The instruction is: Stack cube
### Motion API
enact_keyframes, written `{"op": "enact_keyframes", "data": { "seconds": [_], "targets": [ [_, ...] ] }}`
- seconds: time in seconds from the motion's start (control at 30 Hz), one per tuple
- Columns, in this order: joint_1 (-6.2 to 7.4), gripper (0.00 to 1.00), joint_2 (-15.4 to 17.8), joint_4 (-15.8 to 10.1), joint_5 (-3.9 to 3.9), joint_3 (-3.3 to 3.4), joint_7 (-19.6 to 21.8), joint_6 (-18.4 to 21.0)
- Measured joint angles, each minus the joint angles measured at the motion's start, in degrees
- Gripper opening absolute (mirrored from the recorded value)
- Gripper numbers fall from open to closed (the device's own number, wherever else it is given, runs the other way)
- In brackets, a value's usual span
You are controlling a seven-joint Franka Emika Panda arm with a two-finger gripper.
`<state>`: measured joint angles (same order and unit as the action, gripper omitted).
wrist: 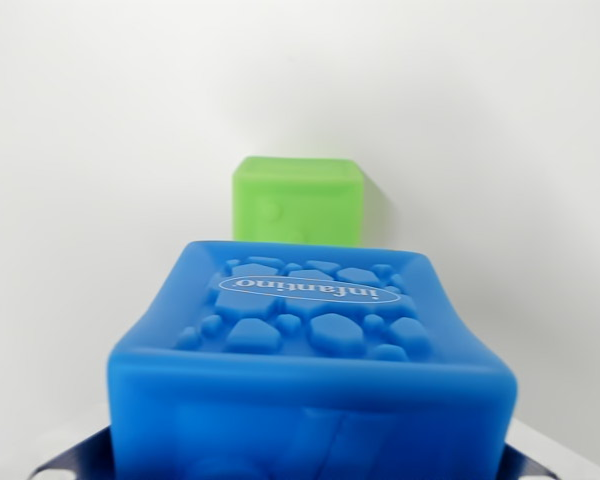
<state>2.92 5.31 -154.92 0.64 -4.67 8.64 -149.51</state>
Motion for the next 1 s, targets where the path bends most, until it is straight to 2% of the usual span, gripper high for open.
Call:
{"op": "enact_keyframes", "data": {
  "seconds": [0.33, 1.0],
  "targets": [
    [0.05, 0.0, -5.46, -0.26, -0.32, 0.02, 0.13, -5.28],
    [0.1, 0.0, -13.77, 0.0, -2.28, 0.58, 1.37, -13.48]
  ]
}}
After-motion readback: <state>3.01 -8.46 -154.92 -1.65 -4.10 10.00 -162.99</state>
